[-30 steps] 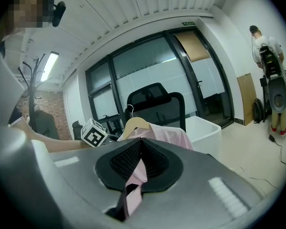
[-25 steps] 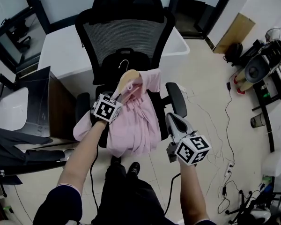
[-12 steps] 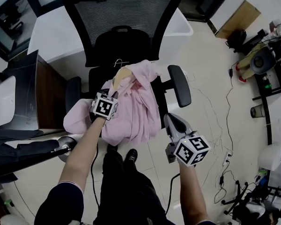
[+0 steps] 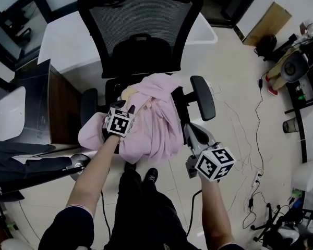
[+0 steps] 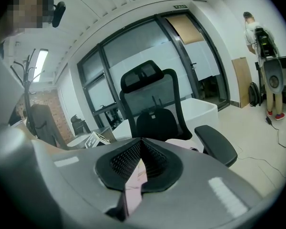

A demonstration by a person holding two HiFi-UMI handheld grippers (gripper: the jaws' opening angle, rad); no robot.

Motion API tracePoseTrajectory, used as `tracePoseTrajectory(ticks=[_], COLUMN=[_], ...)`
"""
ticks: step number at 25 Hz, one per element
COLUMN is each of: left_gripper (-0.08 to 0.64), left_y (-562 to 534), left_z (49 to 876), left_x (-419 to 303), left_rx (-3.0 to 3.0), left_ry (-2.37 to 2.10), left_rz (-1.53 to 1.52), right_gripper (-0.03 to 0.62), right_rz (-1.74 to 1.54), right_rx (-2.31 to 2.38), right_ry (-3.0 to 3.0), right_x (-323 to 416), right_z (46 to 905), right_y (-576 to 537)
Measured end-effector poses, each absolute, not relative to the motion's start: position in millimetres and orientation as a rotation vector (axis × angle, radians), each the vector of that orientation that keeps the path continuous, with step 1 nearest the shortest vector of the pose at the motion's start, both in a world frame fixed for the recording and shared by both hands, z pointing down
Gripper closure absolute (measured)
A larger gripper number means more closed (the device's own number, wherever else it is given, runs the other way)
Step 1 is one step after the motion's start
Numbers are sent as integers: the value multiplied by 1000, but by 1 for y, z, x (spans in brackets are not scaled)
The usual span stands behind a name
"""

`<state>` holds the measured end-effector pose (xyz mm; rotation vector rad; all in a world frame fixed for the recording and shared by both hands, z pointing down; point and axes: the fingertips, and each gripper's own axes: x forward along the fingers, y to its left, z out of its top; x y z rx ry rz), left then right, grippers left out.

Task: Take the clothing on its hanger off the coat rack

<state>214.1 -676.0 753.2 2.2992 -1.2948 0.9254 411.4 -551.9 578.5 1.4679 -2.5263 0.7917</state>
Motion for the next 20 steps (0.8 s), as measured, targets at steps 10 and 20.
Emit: tracePoseTrajectory(ticks=[10,20], left_gripper=[549,549], left_y=[-649,-614], left_z=[582,414], left_x=[254,267], left_rx=[2586,2809], left_ry=[-1281,-1193], left_rz=[588,222], right_gripper=[591,591], right_rz=[614,335], right_rx=[1421,1372], right_ry=[-2707,-2850], right_x=[376,352], right_z=[499,400], right_y=[-583,-591])
